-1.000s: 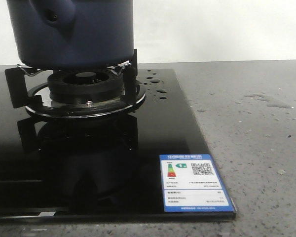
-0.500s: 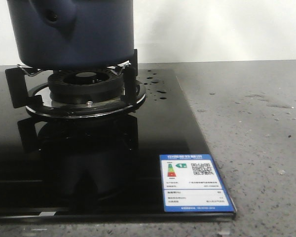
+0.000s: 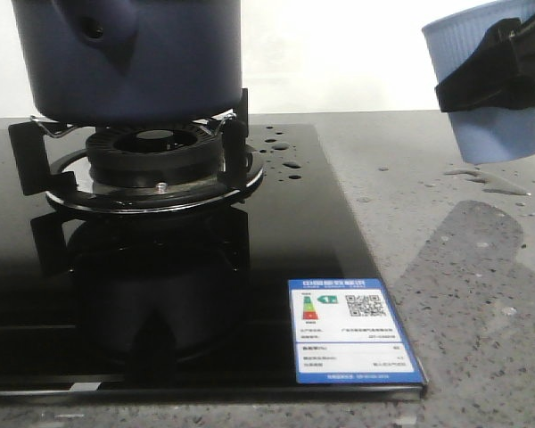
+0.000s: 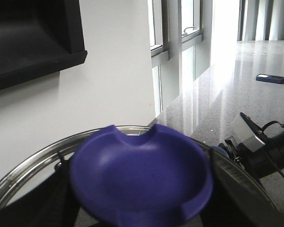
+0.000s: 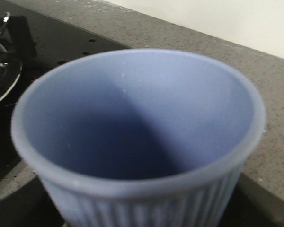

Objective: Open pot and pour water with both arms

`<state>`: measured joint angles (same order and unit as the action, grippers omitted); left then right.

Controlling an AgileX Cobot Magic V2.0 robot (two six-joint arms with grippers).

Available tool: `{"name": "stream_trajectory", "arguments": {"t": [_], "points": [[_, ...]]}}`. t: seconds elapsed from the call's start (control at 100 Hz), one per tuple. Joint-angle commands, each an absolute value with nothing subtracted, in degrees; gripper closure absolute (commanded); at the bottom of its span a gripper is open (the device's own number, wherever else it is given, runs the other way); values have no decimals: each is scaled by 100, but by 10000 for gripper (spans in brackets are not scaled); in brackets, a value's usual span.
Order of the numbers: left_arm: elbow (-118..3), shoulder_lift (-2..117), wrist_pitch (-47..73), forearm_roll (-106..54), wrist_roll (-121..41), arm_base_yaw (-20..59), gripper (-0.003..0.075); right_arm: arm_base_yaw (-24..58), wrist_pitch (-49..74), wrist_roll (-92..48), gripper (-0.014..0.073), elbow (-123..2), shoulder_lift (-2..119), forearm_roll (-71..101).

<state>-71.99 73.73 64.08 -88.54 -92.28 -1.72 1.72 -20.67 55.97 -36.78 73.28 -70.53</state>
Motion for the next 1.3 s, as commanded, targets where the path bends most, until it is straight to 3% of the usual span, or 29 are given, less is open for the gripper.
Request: {"name": "stream_trajectory", "arguments": {"t": [0.0,0.15,0.22,0.65,0.98,1.03,1.08,1.22,1.29], "points": [[-7424,7234,6524,-9452,-9194,-167,450,116,-2422,5610,211,-3787,7122,-6860],[-7424,7234,6537,-9424,-9194,-167,450,116,-2416,5610,-14,-3787,7122,-6846],[-7424,7234,6537,-9424,-9194,-167,450,116,-2389,5610,-72,-3787,7122,-6846],[-7413,7304,6537,-9255,-9194,-153,450,116,-2358,5610,-62,-3910,6484,-6846],[-7413,8138,6210,-8904,-9204,523,450,116,-2413,5610,-54,-4277,5264,-6793],[-7413,8276,6157,-8904,-9225,569,450,116,-2424,5610,-6,-4277,5027,-6793],[-7413,8383,6103,-8904,-9240,593,450,116,-2424,5610,99,-4277,4798,-6793],[-7413,8590,6048,-8904,-9364,582,450,116,-2385,5610,652,-4277,4134,-6793],[-7413,8646,6046,-8904,-9434,582,450,116,-2342,5621,657,-4277,3908,-6782]]}}
